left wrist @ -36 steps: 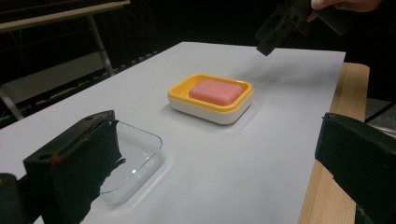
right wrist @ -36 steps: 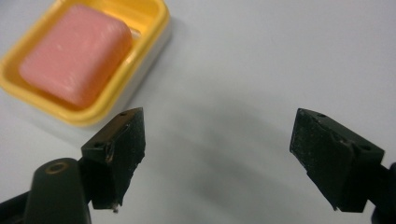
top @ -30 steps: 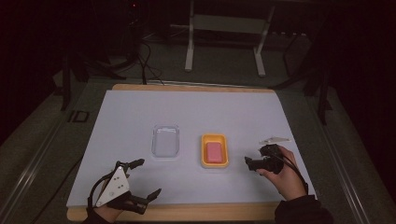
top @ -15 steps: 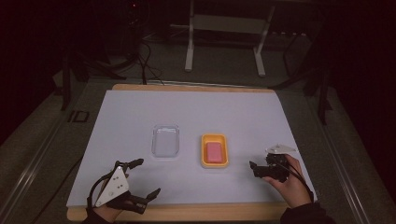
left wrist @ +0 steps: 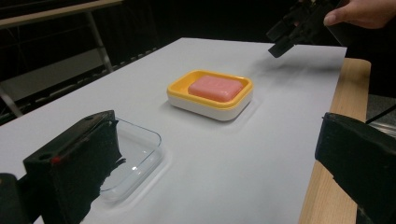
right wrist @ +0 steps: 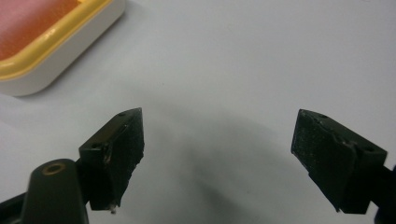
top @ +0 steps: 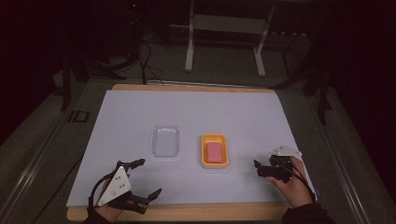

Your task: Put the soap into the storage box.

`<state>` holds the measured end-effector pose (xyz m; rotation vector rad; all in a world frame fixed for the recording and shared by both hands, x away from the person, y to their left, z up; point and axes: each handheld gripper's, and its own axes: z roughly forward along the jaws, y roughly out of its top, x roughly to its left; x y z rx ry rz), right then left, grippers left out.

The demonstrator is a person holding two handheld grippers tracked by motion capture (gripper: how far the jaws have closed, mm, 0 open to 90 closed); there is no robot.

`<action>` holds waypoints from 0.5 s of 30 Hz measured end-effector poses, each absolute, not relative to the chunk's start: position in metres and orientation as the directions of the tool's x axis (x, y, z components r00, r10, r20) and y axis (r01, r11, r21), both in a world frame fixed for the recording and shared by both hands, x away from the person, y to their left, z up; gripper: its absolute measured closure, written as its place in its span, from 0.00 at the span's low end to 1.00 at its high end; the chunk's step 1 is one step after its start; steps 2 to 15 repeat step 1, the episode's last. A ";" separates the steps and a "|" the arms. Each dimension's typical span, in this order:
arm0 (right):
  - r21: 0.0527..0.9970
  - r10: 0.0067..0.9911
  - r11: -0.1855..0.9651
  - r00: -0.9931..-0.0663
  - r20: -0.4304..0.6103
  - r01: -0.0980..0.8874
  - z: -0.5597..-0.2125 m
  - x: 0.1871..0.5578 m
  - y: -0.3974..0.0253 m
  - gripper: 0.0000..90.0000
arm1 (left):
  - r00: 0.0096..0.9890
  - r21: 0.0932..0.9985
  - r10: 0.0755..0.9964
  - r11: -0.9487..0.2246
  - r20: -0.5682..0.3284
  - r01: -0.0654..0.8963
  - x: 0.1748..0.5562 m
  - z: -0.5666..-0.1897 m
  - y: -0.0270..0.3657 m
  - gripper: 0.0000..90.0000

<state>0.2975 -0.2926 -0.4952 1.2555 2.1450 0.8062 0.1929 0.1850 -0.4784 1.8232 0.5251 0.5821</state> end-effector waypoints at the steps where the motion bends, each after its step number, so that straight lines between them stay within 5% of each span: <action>1: 0.715 0.890 0.392 -0.435 -0.136 0.579 -0.495 0.298 -0.293 0.19 | 0.782 0.950 0.609 -0.304 0.135 0.073 0.193 -0.478 0.185 0.01; 15: 0.715 0.890 0.392 -0.435 -0.136 0.579 -0.495 0.298 -0.293 0.19 | 0.782 0.950 0.609 -0.304 0.135 0.073 0.193 -0.478 0.185 0.01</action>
